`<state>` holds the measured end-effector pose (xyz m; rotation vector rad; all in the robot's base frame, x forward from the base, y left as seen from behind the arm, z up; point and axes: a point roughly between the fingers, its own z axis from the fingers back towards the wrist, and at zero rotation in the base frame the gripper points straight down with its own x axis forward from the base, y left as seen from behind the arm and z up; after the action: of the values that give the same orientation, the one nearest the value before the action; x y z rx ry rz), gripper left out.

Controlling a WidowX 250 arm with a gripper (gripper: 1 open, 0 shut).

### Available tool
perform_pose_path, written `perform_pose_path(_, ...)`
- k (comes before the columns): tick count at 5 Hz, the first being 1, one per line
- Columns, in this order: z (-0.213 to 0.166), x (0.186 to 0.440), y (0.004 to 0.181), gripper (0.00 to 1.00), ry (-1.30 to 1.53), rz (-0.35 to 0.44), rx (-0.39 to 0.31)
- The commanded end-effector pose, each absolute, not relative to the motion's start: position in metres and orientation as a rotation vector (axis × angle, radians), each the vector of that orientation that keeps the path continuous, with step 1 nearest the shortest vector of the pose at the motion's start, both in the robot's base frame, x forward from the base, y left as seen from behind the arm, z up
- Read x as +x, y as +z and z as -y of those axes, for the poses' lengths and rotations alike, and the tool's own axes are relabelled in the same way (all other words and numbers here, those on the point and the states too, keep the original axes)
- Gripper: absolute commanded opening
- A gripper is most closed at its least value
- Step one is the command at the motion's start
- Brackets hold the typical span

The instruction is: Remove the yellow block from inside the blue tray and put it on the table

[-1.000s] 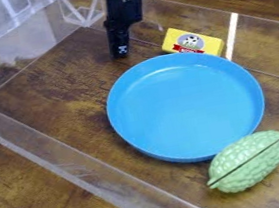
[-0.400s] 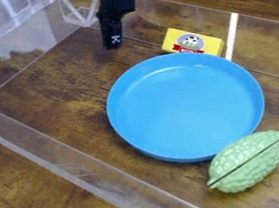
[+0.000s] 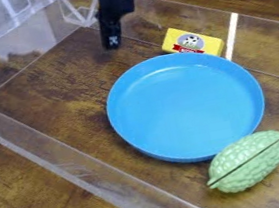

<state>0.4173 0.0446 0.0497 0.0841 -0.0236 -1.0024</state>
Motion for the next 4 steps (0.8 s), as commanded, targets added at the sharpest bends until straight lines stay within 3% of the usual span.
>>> perform_pose_path(1, -0.041, 0.414, 0.102, 0.0, -1.055, 0.094, 0.146)
perform_pose_path(2, -0.036, 0.413, 0.104, 0.0, -1.072, 0.09, 0.145)
perform_pose_path(3, -0.037, 0.412, 0.098, 1.0, -1.078, 0.078, 0.133)
perform_pose_path(4, -0.043, 0.408, 0.091, 0.0, -1.117, 0.073, 0.122)
